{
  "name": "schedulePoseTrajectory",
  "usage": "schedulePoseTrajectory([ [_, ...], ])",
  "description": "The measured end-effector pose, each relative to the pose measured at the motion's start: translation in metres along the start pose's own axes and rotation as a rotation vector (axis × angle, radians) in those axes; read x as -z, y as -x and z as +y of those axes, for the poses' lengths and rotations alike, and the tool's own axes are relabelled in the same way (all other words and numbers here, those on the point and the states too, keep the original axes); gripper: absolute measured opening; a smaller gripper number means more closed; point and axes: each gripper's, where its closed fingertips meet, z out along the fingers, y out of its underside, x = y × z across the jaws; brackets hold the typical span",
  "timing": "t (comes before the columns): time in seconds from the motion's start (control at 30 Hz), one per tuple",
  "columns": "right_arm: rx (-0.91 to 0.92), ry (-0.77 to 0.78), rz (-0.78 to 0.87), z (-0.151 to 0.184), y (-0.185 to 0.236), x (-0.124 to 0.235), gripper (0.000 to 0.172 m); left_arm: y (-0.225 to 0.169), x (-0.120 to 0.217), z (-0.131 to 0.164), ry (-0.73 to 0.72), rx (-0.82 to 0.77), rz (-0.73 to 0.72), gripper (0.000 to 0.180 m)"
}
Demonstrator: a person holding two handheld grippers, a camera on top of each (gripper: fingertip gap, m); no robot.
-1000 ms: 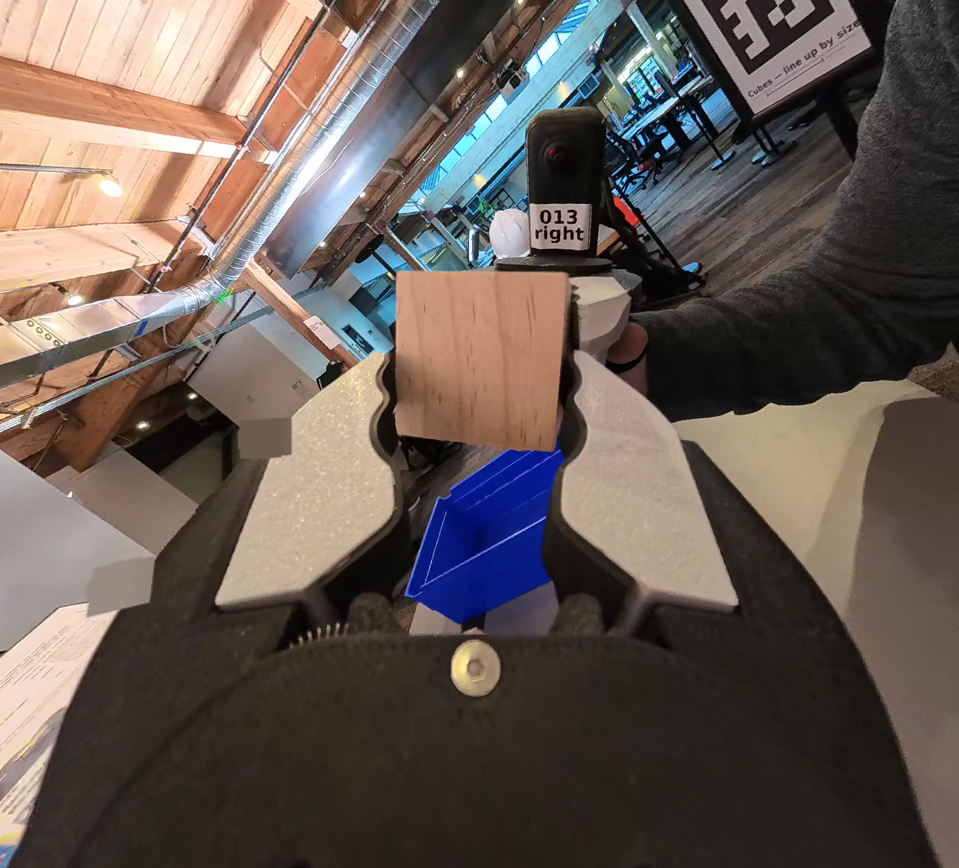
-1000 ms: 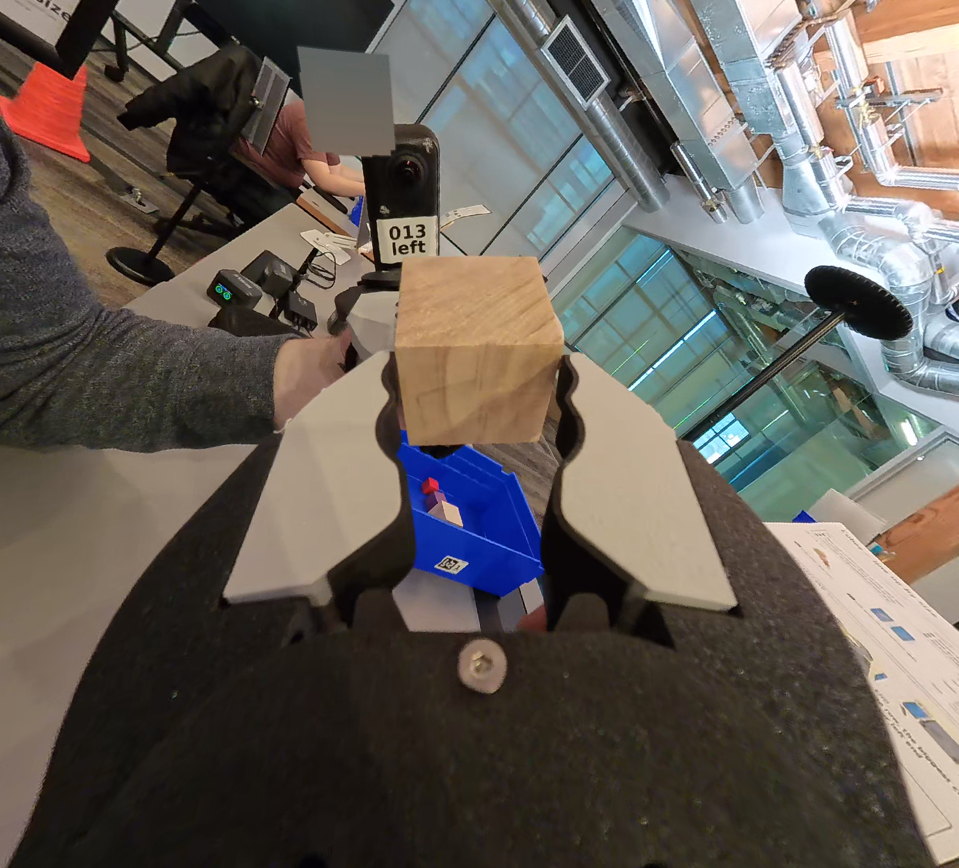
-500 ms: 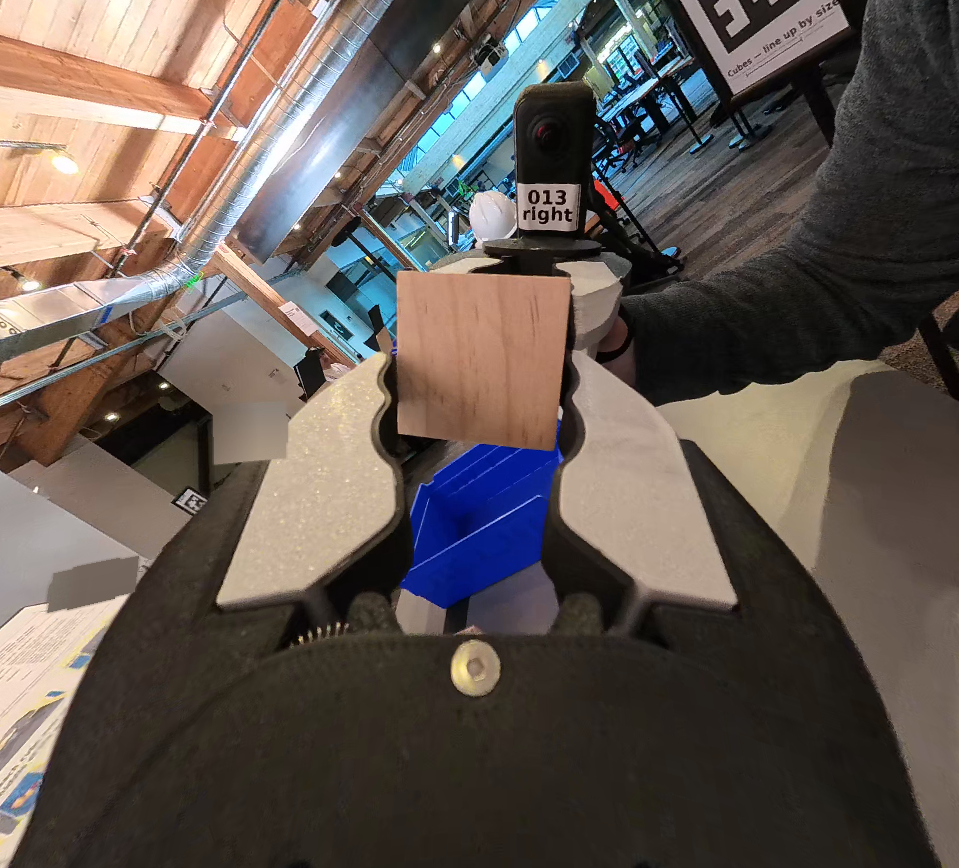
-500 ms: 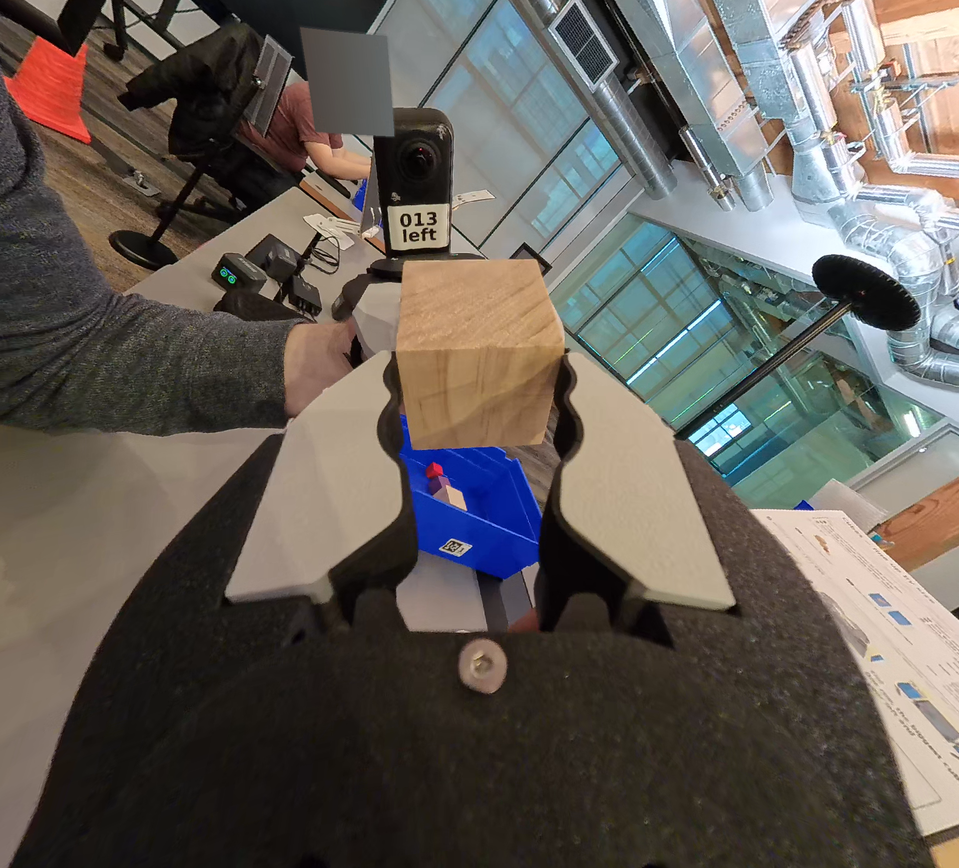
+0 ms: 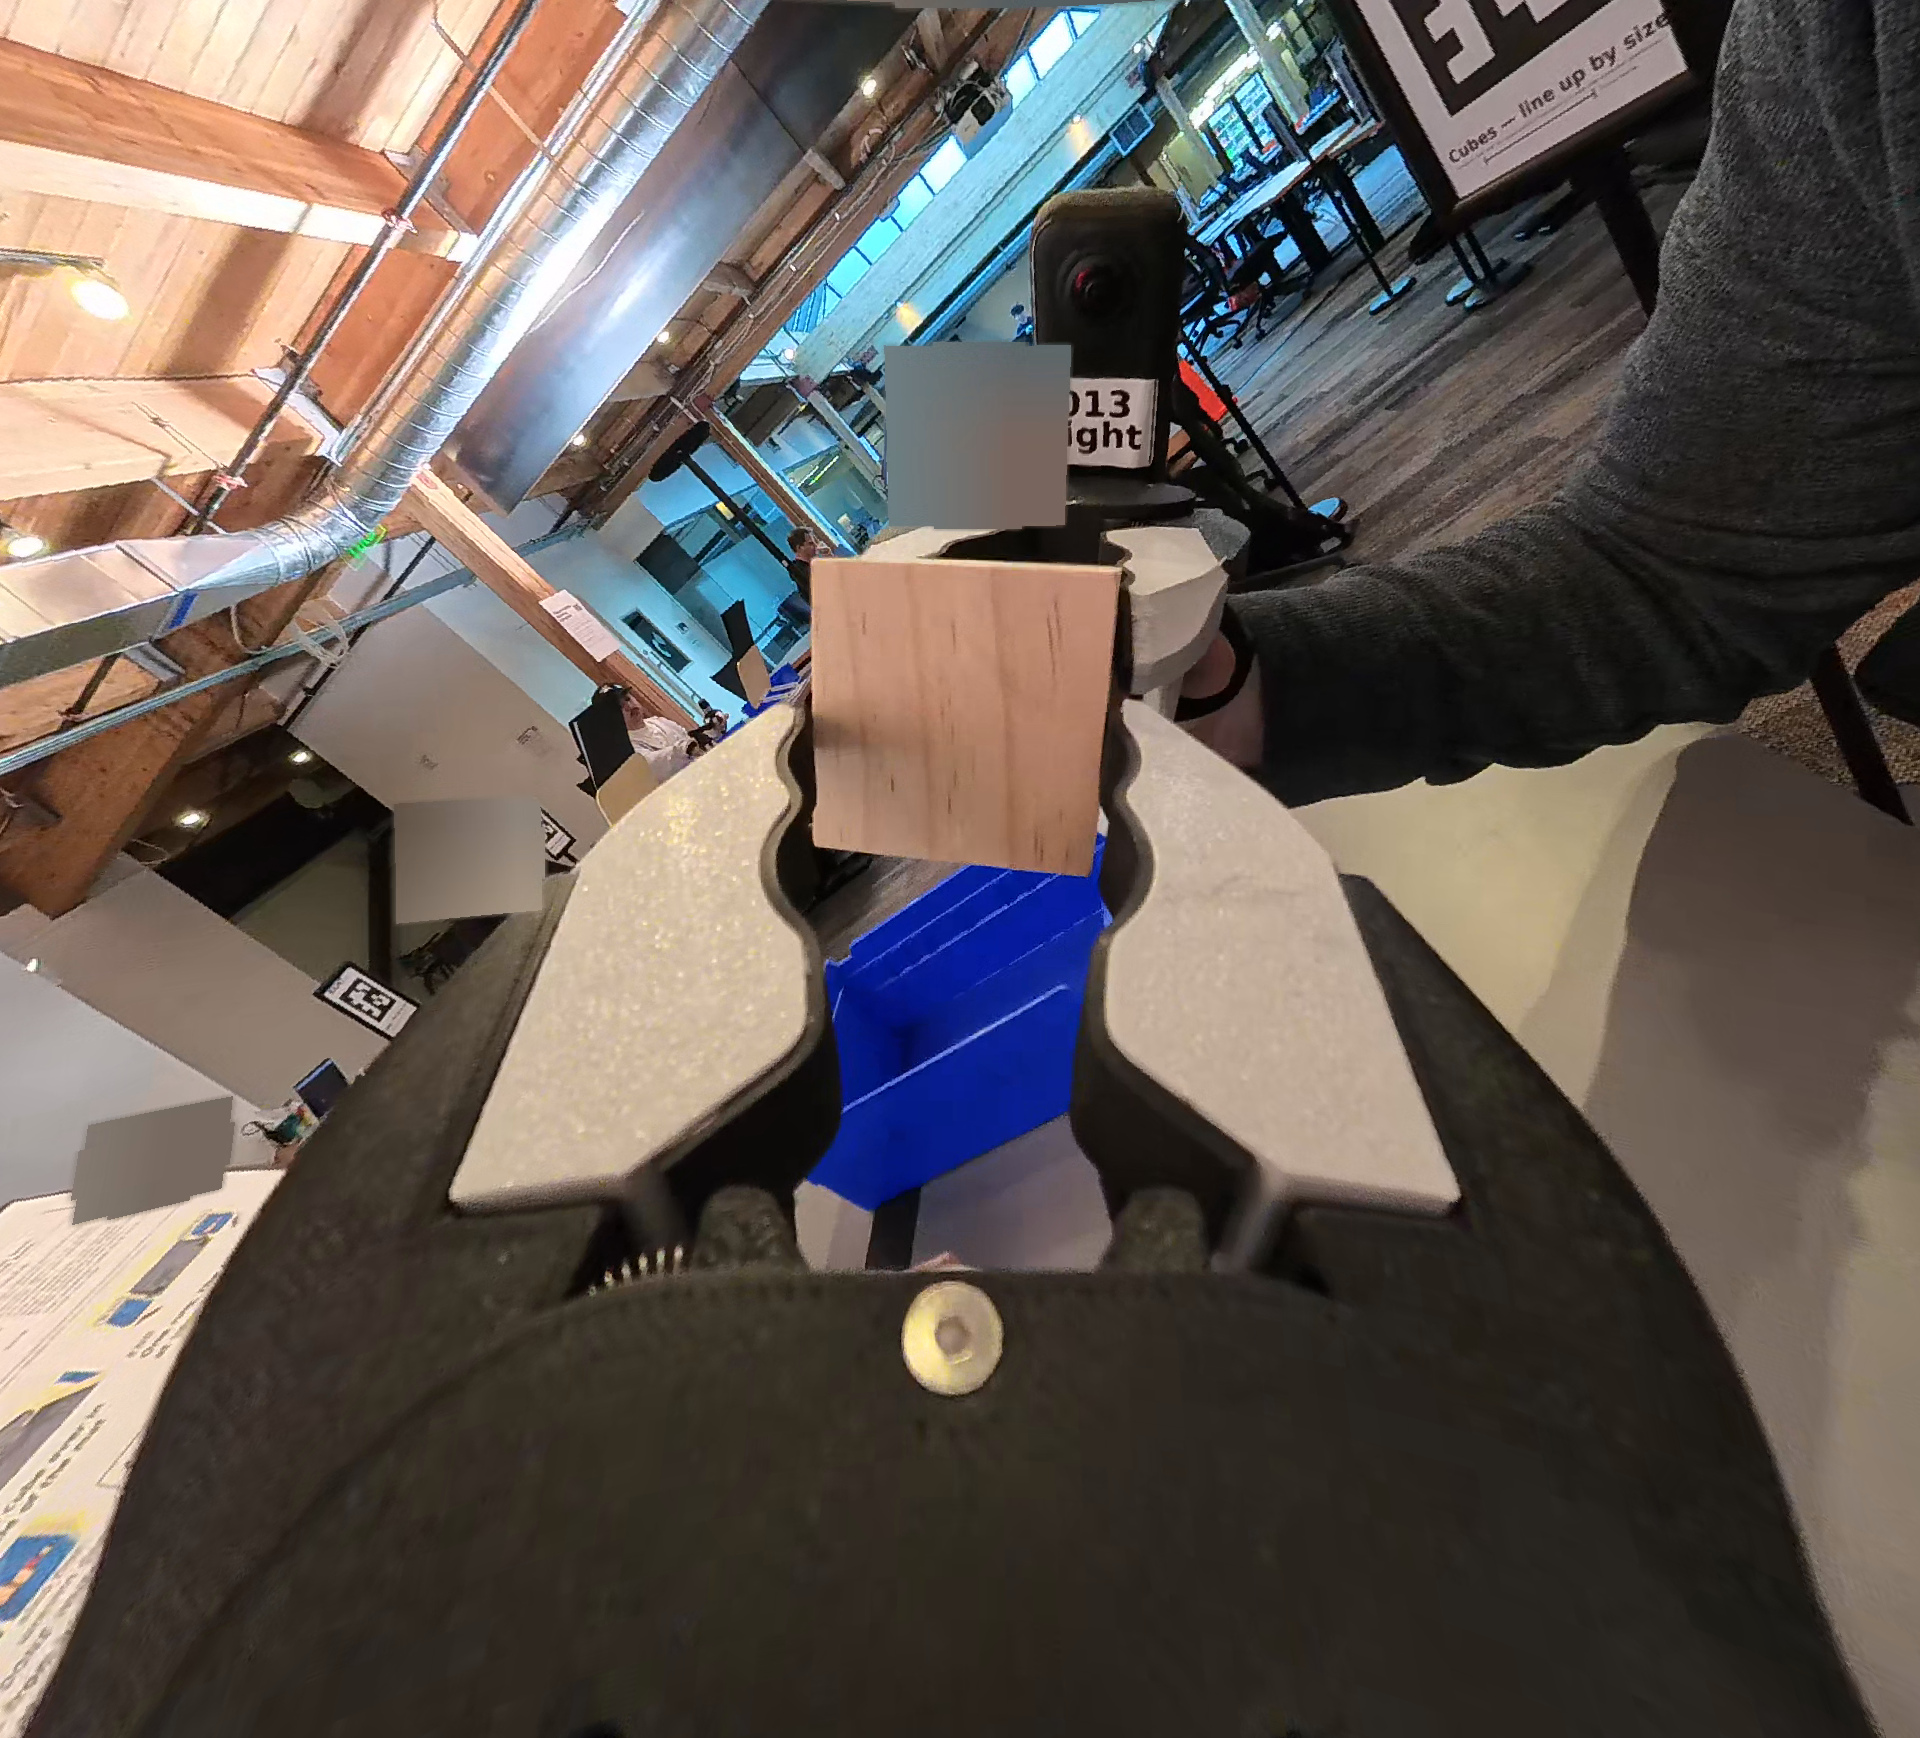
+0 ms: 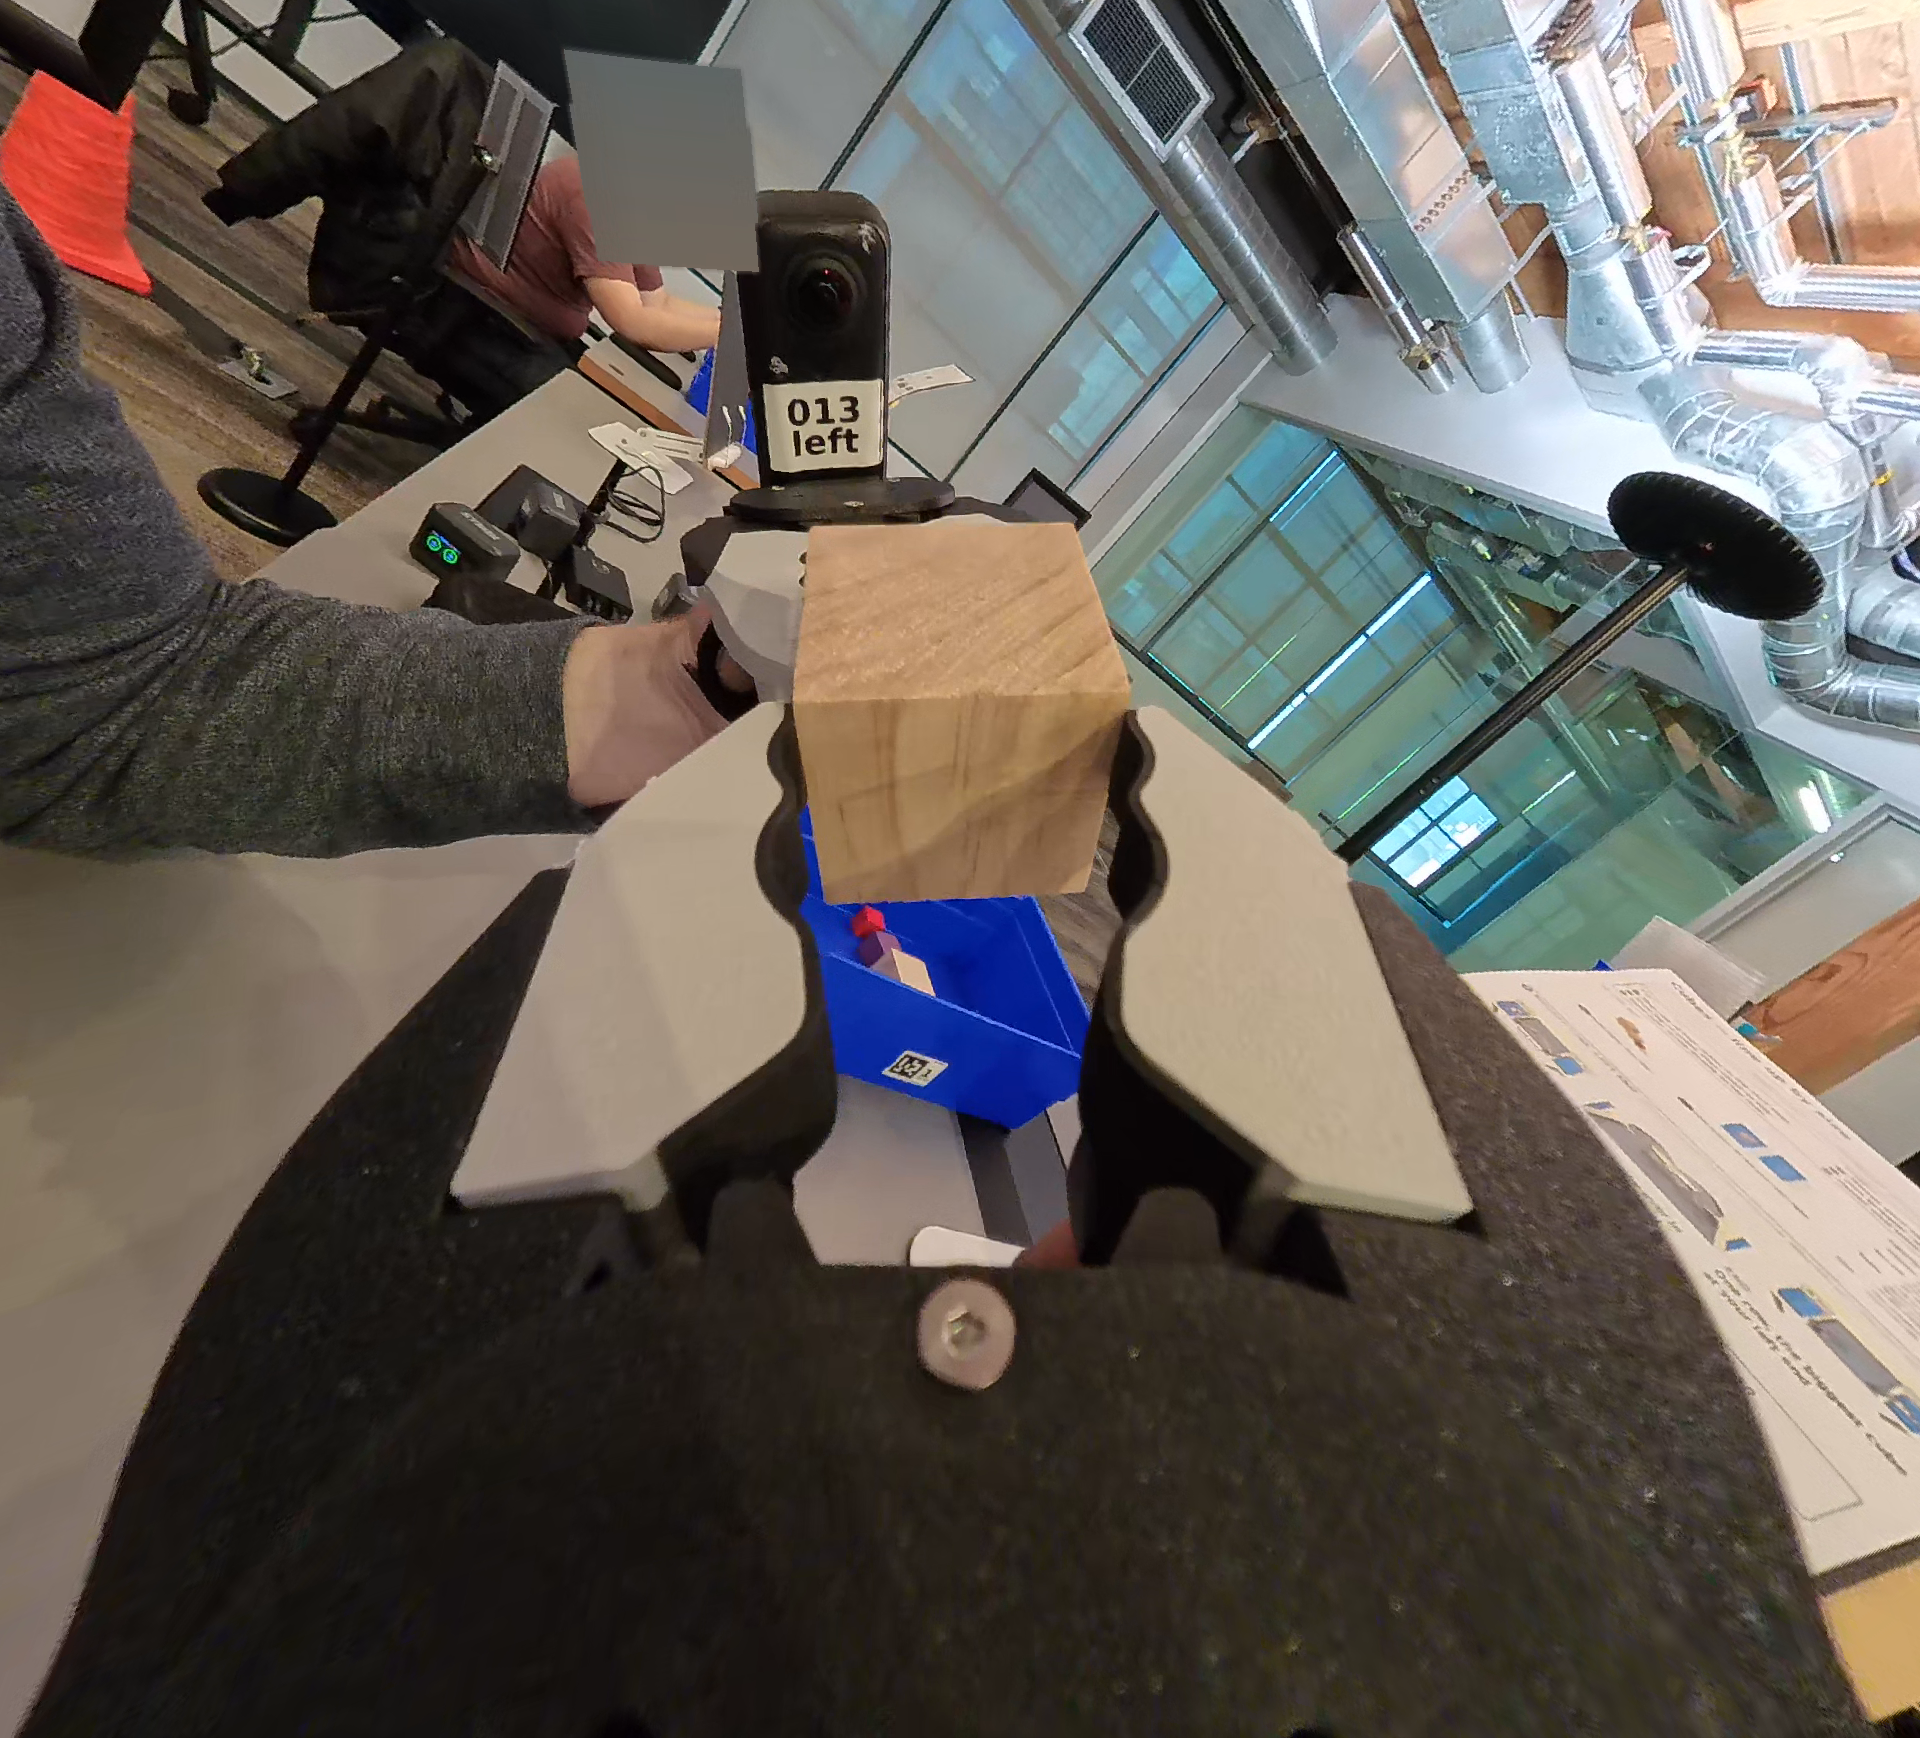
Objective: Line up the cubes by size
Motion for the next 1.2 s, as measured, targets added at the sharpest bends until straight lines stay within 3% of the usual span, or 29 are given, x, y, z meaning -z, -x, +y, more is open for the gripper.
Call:
schedulePoseTrajectory([
  [0.6,-0.031,0.007,0.002,0.001,-0.005,0.005,0.056,0.003,-0.005,0.002,-0.022,0.042,-0.014,0.051],
  [0.8,-0.013,0.076,0.071,0.007,-0.03,0.035,0.056,0.017,0.006,0.002,-0.021,0.054,-0.074,0.051],
  [0.97,0.085,0.391,0.19,0.042,-0.09,0.105,0.056,0.029,0.016,0.01,0.033,0.039,-0.13,0.035],
  [1.07,0.073,0.667,0.215,0.09,-0.122,0.158,0.056,0.034,0.024,0.007,0.011,0.034,-0.149,0.003],
  [1.2,-0.008,0.891,0.186,0.152,-0.142,0.213,0.056,0.042,0.033,0.003,0.003,0.031,-0.181,0.0],
])
